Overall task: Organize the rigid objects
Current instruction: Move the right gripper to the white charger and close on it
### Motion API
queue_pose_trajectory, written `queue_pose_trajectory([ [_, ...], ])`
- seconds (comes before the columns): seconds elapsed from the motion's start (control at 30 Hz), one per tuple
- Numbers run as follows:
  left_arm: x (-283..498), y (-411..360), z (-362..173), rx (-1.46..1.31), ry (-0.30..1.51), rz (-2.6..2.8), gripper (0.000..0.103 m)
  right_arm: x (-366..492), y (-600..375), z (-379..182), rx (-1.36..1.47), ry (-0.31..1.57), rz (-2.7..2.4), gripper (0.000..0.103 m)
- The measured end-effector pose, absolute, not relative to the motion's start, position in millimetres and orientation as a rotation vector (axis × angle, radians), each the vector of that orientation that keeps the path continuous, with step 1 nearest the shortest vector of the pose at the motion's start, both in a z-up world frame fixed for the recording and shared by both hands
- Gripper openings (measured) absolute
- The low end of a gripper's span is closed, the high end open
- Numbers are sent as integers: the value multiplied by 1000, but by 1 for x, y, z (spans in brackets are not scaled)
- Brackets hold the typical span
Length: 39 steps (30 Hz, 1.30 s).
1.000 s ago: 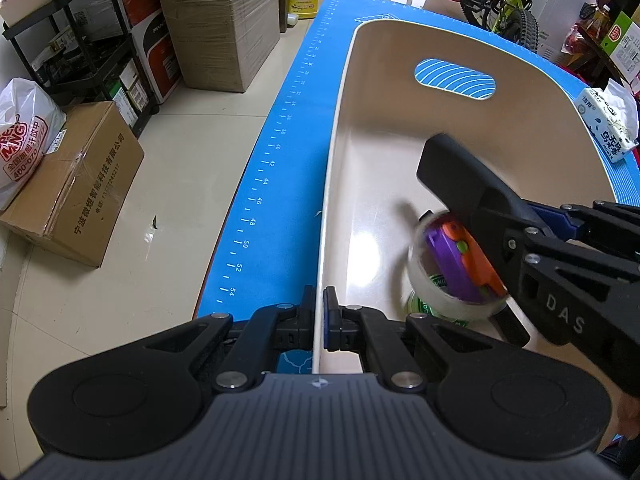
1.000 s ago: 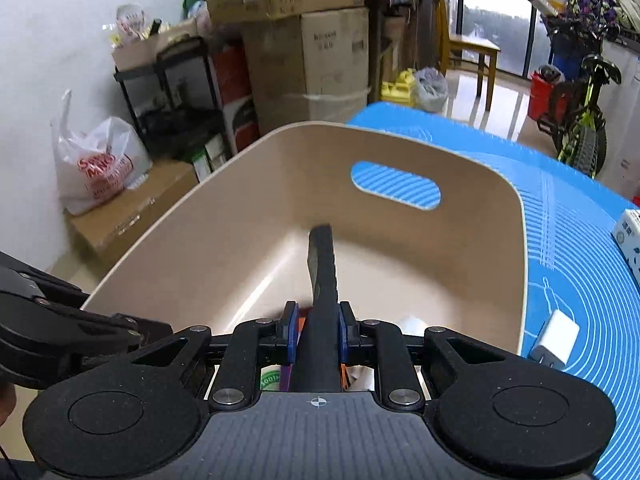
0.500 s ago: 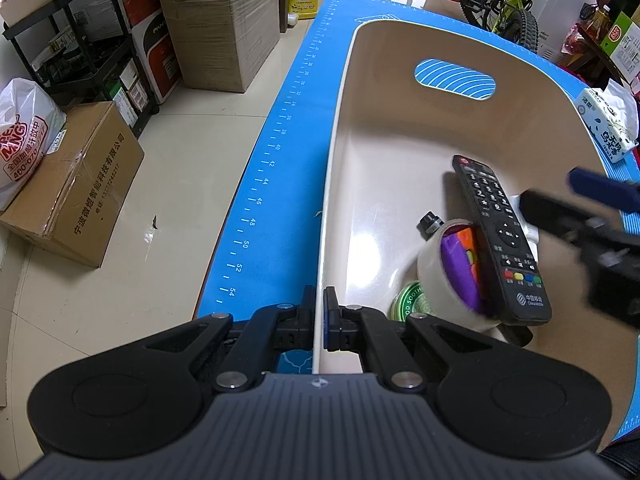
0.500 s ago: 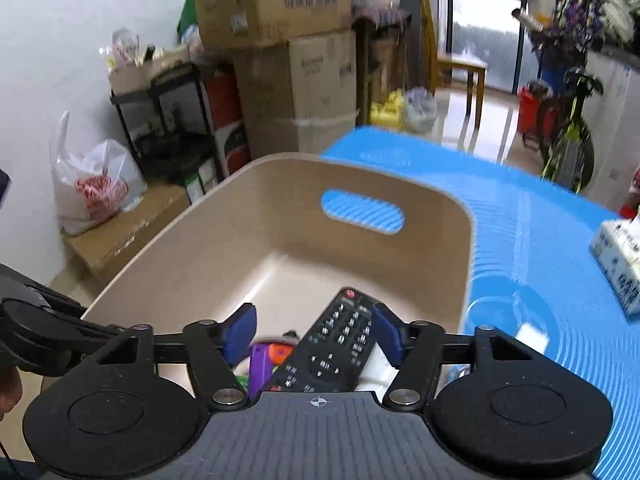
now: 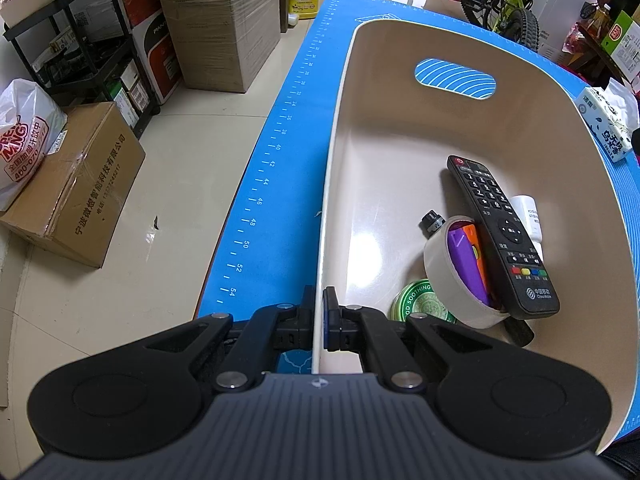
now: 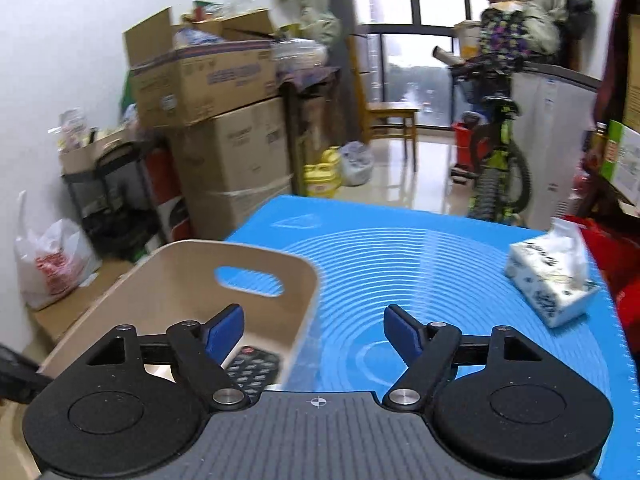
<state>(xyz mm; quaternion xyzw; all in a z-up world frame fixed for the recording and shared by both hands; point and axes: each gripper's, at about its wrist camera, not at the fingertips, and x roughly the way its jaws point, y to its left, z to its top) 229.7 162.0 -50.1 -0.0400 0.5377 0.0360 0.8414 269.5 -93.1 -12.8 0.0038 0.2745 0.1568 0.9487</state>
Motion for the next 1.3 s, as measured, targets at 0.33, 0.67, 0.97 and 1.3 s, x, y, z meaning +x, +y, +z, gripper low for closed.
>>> queue_pose_trajectory([
  [0.33,228,162,-50,-84,1136,75,5,300,-134,-59,-38,622,163,80],
  [0.67,228,163,-50,-82,1136,75,5,328,-136,-116,-14,726,107,80],
  [0.97,228,163,-51,-80,1135,75,5,343,-129,-138,28,746,62,80],
  [1.3,228,163,-50,-79,1135,75,5,342,-119,-144,1,728,64,49],
])
